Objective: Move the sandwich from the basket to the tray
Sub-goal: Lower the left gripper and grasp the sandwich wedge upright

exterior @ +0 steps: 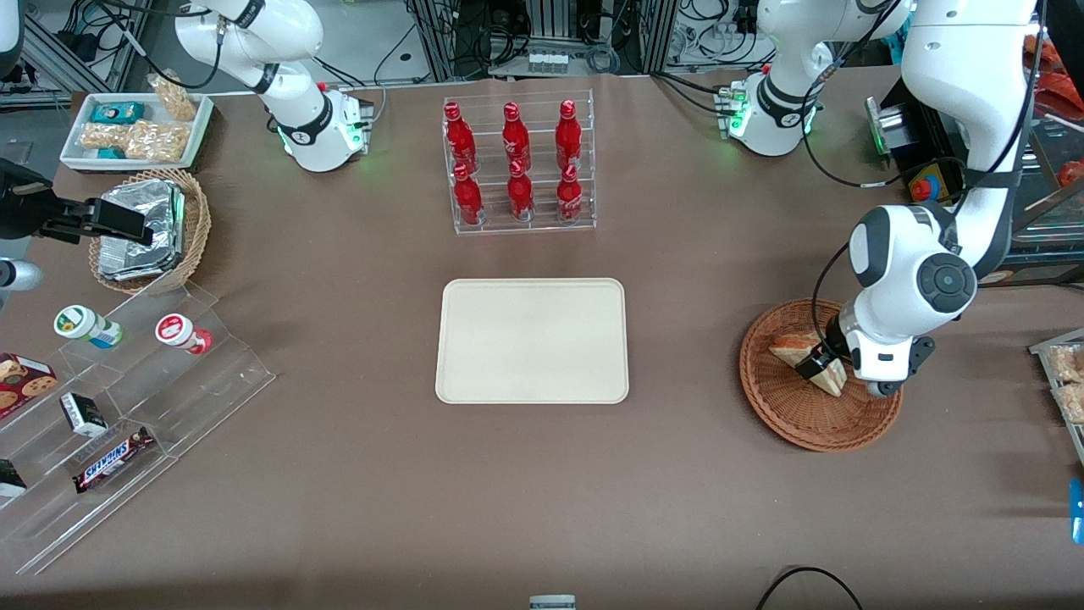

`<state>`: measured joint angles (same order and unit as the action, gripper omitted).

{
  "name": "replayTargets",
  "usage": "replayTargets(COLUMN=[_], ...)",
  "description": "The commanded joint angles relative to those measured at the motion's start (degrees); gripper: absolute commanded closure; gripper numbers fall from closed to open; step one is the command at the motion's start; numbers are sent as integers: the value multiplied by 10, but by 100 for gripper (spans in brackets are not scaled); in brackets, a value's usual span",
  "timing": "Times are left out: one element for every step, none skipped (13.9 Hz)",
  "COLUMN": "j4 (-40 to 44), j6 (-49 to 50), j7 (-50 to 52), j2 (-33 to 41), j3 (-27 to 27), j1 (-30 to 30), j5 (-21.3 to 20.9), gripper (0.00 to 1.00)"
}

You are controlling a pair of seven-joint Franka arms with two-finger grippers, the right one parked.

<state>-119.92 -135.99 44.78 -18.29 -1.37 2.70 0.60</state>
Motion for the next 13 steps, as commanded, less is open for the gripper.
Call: replayTargets(j4=[-22, -20, -19, -19, -19, -19, -18, -16, -16, -15, -14, -12, -12], j6=[-45, -46, -46, -46, -46, -46, -46, -46, -46, -46, -46, -43, -40], j7=[30, 50, 61, 62, 62, 62, 61, 61, 59, 56, 55, 50, 38], j2=[-5, -12, -14, -15, -15, -14, -13, -11, -7, -1, 7, 24, 41], j3=[0, 0, 0, 0, 0, 0, 0, 0, -1, -1, -1, -3, -5], j1=[0, 0, 0, 0, 0, 0, 0, 0, 0, 2, 5, 8, 11], j5=[-3, -4, -4, -3, -4, -4, -4, -4, -4, -5, -5, -7, -9], gripper=[1, 8, 19, 38, 56, 69, 76, 78, 80, 80, 81, 83, 83])
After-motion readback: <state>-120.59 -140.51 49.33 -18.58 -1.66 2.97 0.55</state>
